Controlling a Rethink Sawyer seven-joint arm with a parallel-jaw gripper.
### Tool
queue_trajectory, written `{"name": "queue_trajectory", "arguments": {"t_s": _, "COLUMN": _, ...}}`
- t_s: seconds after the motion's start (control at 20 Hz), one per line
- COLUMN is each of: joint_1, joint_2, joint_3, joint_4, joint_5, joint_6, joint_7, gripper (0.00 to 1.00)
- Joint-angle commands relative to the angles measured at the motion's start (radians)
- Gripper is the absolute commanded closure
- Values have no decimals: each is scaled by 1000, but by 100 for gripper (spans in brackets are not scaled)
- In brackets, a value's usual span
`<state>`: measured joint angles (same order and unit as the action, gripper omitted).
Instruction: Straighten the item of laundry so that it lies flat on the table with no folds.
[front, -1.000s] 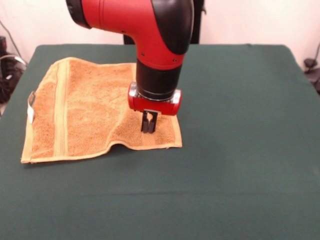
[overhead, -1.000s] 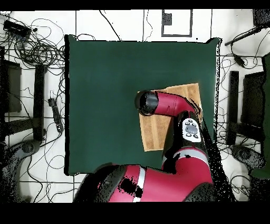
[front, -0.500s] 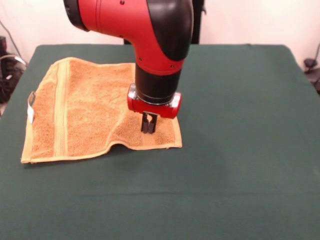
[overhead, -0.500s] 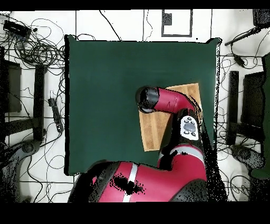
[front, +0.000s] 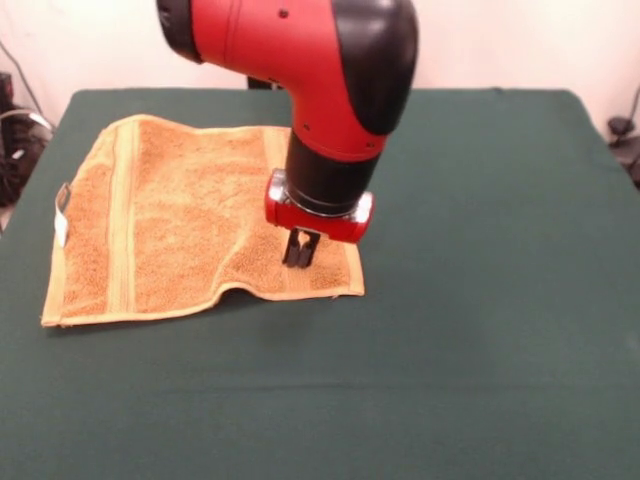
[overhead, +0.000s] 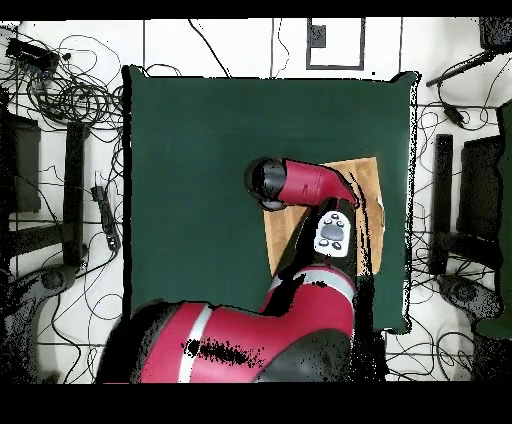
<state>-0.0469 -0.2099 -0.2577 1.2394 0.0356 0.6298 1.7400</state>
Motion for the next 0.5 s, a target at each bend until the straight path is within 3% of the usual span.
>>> {"name": "queue_trajectory", "arguments": {"t_s": 0.05, "joint_1": 111, "joint_2": 373, "joint_3": 153, "joint_4": -120, "joint_5": 135, "joint_6": -352, "joint_7": 381, "gripper": 100}}
{"name": "queue_trajectory", "arguments": {"t_s": 0.5, "joint_1": 155, "joint_2": 406, "joint_3": 113, "joint_4": -135, "joint_5": 235, "joint_6": -404, "joint_7": 405, "gripper": 100}}
